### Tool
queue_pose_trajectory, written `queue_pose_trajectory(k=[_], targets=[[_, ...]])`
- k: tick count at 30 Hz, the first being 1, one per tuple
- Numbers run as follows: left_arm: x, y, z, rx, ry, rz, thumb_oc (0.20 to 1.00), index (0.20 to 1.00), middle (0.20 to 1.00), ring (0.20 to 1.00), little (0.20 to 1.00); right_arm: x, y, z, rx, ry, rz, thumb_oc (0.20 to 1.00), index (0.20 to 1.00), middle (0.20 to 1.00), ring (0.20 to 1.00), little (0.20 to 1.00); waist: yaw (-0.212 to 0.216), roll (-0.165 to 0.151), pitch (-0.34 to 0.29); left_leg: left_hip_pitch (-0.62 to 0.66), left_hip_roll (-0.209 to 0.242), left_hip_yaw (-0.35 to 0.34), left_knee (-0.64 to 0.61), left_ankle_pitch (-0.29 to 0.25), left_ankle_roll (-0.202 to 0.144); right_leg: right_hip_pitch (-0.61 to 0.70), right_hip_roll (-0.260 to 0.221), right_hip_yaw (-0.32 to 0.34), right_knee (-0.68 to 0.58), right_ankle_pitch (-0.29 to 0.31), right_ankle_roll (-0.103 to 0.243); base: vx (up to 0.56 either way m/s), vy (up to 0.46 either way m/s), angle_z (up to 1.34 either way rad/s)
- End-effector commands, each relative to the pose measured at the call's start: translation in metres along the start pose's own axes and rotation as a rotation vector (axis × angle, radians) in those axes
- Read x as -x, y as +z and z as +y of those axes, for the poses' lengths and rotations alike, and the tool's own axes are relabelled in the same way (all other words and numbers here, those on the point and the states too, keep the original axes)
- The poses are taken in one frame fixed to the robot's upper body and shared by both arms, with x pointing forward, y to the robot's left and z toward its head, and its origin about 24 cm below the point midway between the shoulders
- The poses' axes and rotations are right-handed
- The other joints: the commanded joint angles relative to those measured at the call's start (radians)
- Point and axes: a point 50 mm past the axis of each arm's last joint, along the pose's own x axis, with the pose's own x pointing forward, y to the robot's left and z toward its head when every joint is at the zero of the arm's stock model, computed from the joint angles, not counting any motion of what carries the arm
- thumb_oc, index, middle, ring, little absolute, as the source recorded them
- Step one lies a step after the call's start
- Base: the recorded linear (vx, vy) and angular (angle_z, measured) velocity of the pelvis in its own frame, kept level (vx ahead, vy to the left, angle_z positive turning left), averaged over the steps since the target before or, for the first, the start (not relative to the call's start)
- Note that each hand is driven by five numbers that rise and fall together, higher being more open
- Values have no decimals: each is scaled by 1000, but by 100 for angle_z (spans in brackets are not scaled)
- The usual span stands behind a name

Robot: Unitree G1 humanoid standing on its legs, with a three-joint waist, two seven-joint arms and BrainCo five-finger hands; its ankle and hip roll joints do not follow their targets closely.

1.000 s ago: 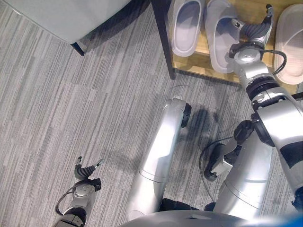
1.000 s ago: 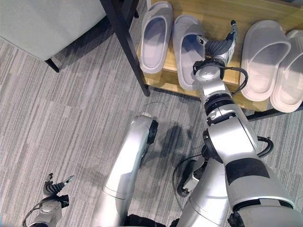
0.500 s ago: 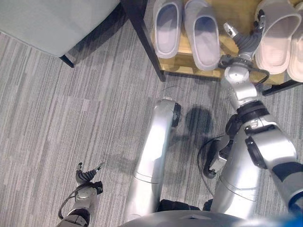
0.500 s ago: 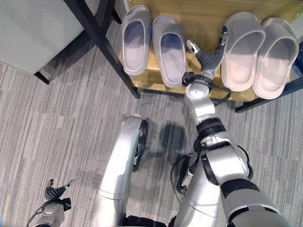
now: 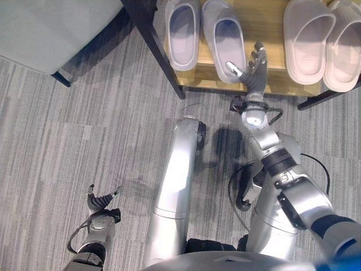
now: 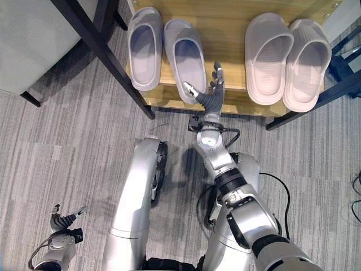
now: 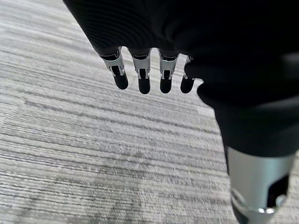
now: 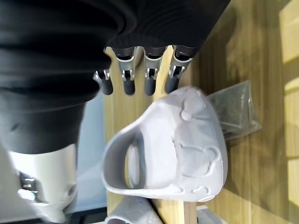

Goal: Arrange the slippers neatly on the shoe rack.

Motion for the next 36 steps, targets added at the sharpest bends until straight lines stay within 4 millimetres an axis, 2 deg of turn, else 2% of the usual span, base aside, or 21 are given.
queue_pose_trajectory(k=[1,8,19,26,31,32,34,35,36], targets=[[3,-16,15,-130,41,4,1000,1000,1000,1000,1000,3,35,18,-74,99,-165,1000,1000,1000,1000,1000,53,-18,-23,55,-51,-143,-5,-114,39,65,-65,209,49,175,-76,0,0,0],[2,-7,14,-140,71,-48,1000,1000,1000,1000,1000,10,41,26,-60,131,-209,1000,1000,1000,1000,1000,56,-16,-23,55,-48,-142,-6,-120,41,59,-58,210,45,178,-77,-10,-2,0],[6,-16,11,-181,68,-23,1000,1000,1000,1000,1000,12,49,47,-63,188,-232,1000,1000,1000,1000,1000,66,-11,-23,55,-50,-135,-2,-118,38,69,-53,214,52,188,-74,0,0,0],[3,-9,8,-200,63,-43,1000,1000,1000,1000,1000,12,54,57,-53,219,-243,1000,1000,1000,1000,1000,65,-11,-23,55,-52,-131,8,-126,33,75,-54,219,61,189,-72,1,4,0],[7,-15,6,-185,60,-25,1000,1000,1000,1000,1000,11,57,50,-66,187,-267,1000,1000,1000,1000,1000,64,-12,-23,55,-53,-132,11,-125,29,75,-50,222,68,192,-68,0,0,0],[6,-12,6,-178,65,-39,1000,1000,1000,1000,1000,12,61,48,-73,192,-292,1000,1000,1000,1000,1000,61,-14,-23,55,-53,-133,10,-124,28,76,-51,221,67,193,-67,0,0,0],[0,9,9,-150,107,-127,1000,1000,1000,1000,1000,17,67,35,-98,177,-343,1000,1000,1000,1000,1000,54,-19,-23,55,-51,-135,12,-121,26,76,-55,220,67,193,-63,0,0,0],[0,9,9,-150,107,-127,1000,1000,1000,1000,1000,17,67,35,-98,177,-343,1000,1000,1000,1000,1000,54,-19,-23,55,-51,-135,12,-121,26,76,-55,220,67,193,-63,0,0,0],[-3,21,12,-132,130,-174,1000,1000,1000,1000,1000,20,70,27,-118,167,-366,1000,1000,1000,1000,1000,50,-24,-23,55,-50,-136,12,-117,25,76,-58,217,67,194,-58,0,0,0]])
